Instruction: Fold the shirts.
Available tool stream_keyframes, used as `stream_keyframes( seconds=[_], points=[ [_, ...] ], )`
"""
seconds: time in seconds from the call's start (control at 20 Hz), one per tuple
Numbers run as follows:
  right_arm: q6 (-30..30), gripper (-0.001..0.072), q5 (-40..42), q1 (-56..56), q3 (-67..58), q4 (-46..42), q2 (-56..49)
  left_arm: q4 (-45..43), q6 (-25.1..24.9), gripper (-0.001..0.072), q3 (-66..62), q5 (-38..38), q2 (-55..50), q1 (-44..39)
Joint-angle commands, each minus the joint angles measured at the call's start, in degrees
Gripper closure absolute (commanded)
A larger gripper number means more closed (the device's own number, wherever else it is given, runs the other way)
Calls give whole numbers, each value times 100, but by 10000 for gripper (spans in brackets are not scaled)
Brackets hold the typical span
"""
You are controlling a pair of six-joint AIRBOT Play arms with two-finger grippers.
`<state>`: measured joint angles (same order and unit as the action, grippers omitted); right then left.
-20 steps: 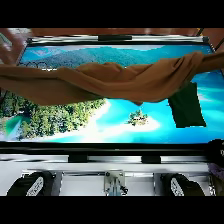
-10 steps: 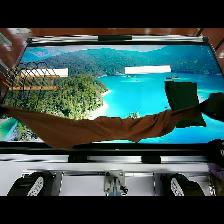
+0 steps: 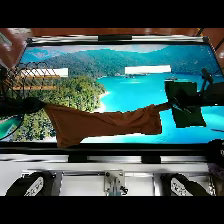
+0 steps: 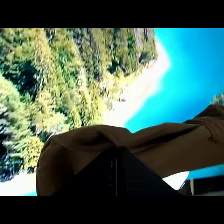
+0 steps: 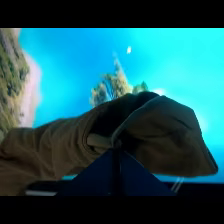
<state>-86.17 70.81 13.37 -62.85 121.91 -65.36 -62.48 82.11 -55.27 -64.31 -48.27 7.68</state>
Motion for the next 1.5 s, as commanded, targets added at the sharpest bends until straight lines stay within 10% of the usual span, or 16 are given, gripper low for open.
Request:
stream_keyframes(
  seconds=[0.0,0.1,0.15,0.2,0.25,0.6,1.25,1.45],
  points=[
    [103,654,-1453,-4,101,614,-944,216,380,672,26,916,-1027,-11],
    [52,616,-1622,-2,101,807,-1261,402,719,657,24,798,-1626,-59],
    [-144,395,-1635,0,101,874,-1335,647,717,499,24,704,-1886,-55],
    [-337,162,-1591,2,98,874,-1333,785,717,163,13,575,-2070,-37],
    [-520,158,-1427,28,52,817,-1296,772,715,-13,-35,365,-2166,11],
    [-846,159,885,898,-293,-942,-758,-570,293,-8,-26,-1902,-1875,1005],
    [-839,159,1038,890,247,-669,-739,-284,-2,3,2081,-614,-1781,835],
    [-837,159,1054,890,251,-673,-739,256,-26,114,2175,-131,-1843,772]
  ],
)
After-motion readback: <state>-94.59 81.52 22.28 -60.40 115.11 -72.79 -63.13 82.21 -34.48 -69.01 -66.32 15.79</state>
